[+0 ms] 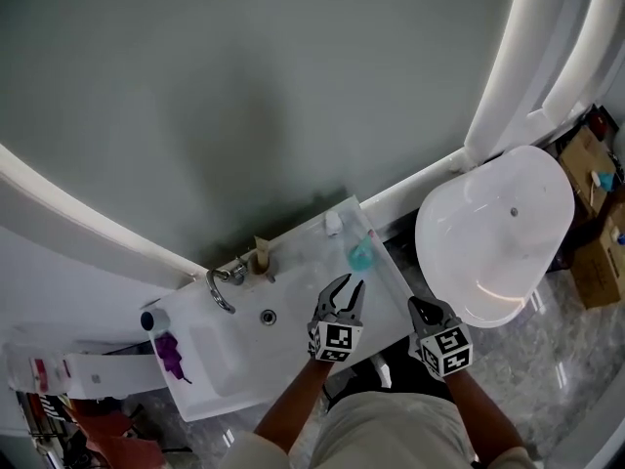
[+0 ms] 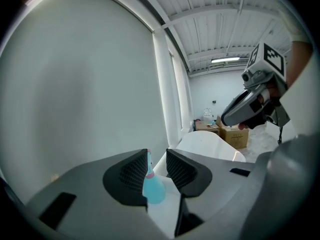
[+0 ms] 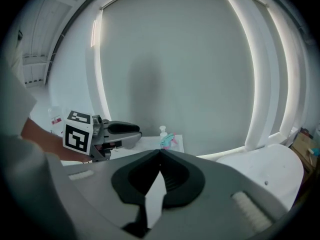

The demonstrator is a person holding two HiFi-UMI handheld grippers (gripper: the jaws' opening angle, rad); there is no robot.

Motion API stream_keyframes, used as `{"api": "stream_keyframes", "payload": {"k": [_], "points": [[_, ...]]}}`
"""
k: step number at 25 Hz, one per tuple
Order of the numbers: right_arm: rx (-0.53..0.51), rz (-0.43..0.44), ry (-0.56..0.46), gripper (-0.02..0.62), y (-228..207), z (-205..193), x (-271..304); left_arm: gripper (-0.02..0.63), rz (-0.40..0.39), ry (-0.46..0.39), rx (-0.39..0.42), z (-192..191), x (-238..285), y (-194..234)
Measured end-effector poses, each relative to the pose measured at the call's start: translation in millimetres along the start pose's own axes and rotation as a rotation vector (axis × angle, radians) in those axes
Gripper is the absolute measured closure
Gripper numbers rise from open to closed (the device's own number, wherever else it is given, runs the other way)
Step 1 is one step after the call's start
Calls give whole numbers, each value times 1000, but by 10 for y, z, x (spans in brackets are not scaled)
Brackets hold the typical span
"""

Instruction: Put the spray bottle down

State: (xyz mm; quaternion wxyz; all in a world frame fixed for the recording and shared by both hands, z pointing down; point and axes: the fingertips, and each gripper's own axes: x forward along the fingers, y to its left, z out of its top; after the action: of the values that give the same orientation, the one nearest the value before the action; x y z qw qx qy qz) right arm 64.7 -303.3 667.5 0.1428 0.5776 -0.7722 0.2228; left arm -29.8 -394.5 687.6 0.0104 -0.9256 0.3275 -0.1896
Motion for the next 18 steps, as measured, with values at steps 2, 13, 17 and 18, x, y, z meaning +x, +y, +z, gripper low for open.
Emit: {"api": "stream_keyframes", "payload": {"k": [2, 13, 17, 18], "points": [[-3, -9, -18, 584, 27, 18, -115, 489, -5, -10, 6, 81, -143, -81], [-38, 36, -93, 584, -15, 192, -653, 564, 94, -25, -79, 535, -869, -396], [-70, 75, -100, 584, -47, 228, -825, 587, 130, -21, -155, 645, -1087, -572], [-83, 85, -103, 584, -55, 237, -873, 592, 140, -19, -179, 661, -1139, -613]]}}
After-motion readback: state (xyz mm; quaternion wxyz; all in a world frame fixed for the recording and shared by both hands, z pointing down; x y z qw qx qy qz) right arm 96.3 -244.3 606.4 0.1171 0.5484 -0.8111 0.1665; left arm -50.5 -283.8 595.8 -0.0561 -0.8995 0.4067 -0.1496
